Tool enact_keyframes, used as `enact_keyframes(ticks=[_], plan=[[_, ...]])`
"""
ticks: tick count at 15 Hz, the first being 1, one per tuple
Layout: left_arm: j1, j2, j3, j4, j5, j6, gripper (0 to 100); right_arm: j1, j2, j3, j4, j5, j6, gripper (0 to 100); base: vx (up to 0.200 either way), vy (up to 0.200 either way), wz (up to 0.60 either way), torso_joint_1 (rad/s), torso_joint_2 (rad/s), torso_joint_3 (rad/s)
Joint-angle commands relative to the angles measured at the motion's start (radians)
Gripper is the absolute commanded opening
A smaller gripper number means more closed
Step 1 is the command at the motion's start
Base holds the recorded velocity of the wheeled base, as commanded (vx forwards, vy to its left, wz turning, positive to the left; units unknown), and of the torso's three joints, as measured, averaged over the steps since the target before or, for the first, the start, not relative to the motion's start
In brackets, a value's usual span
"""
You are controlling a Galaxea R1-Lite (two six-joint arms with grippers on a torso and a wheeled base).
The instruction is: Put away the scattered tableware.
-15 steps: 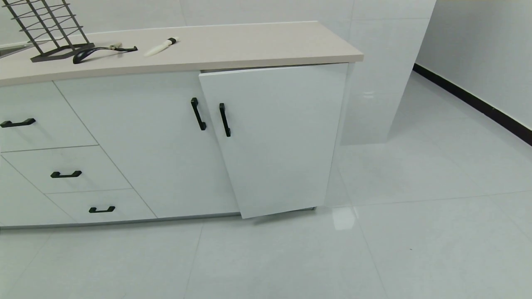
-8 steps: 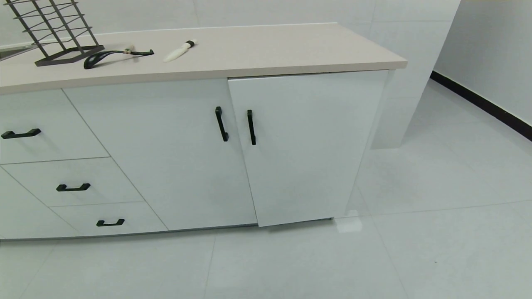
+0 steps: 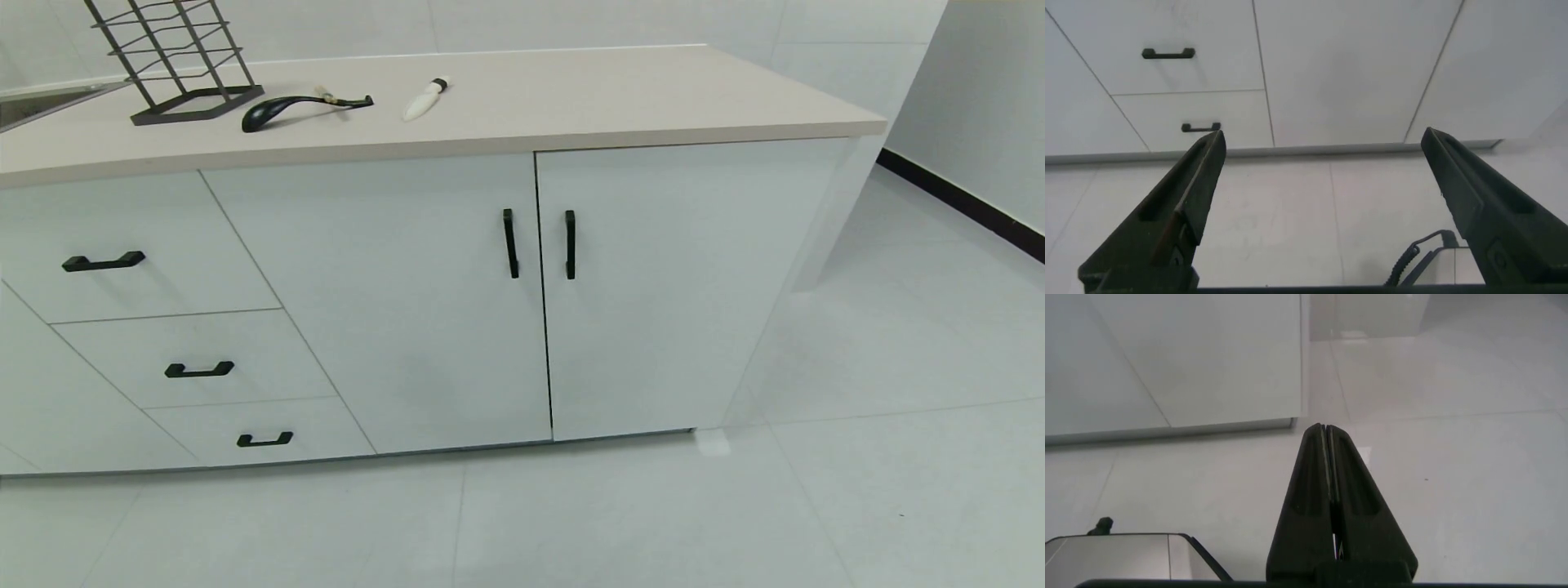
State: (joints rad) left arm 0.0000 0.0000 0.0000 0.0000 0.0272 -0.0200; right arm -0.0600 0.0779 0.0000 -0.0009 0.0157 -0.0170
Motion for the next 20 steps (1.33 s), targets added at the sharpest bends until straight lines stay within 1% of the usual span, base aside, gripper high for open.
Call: enact_keyframes(ticks=[1, 6, 8, 9, 11, 13, 15, 17, 19, 20], plan=[[0.000, 0.000, 0.000, 0.000, 0.000, -0.001, 100, 0.000, 0.006, 0.000, -0.001, 0.001, 0.000, 0, 0.000, 0.200, 0.00, 0.007, 0.00, 0.002], [0.000, 0.000, 0.000, 0.000, 0.000, -0.001, 100, 0.000, 0.006, 0.000, 0.001, -0.002, 0.012, 0, 0.000, 0.200, 0.00, 0.006, 0.00, 0.003], [0.000, 0.000, 0.000, 0.000, 0.000, -0.005, 100, 0.000, 0.006, 0.000, -0.001, 0.000, 0.012, 0, 0.000, 0.200, 0.00, 0.002, 0.00, 0.000], [0.000, 0.000, 0.000, -0.002, -0.001, -0.014, 100, 0.000, 0.006, 0.000, 0.001, 0.000, 0.012, 0, 0.000, 0.200, 0.00, 0.002, 0.00, 0.002], [0.000, 0.000, 0.000, -0.002, -0.001, -0.015, 100, 0.000, 0.006, 0.000, 0.001, 0.000, 0.012, 0, 0.000, 0.200, 0.00, 0.000, 0.01, 0.002], [0.000, 0.000, 0.000, -0.002, 0.000, -0.017, 100, 0.000, 0.006, 0.000, 0.001, 0.000, 0.011, 0, 0.000, 0.000, 0.00, 0.000, 0.00, 0.000], [0.000, 0.000, 0.000, -0.002, 0.003, -0.023, 100, 0.000, 0.008, 0.000, 0.001, 0.000, 0.011, 0, 0.000, 0.000, 0.60, -0.005, 0.00, 0.000], [0.000, 0.000, 0.000, -0.002, 0.022, -0.032, 100, 0.000, 0.006, 0.000, 0.001, 0.001, 0.009, 0, 0.000, 0.000, 0.60, 0.005, 0.00, 0.000], [0.000, 0.000, 0.000, -0.002, 0.022, -0.031, 100, 0.000, 0.006, 0.000, 0.001, 0.000, 0.014, 0, 0.000, 0.000, 0.60, 0.000, 0.00, 0.000], [0.000, 0.000, 0.000, -0.002, 0.022, -0.031, 100, 0.000, 0.006, 0.000, 0.001, 0.000, 0.014, 0, 0.000, 0.000, 0.00, 0.000, 0.00, 0.000]])
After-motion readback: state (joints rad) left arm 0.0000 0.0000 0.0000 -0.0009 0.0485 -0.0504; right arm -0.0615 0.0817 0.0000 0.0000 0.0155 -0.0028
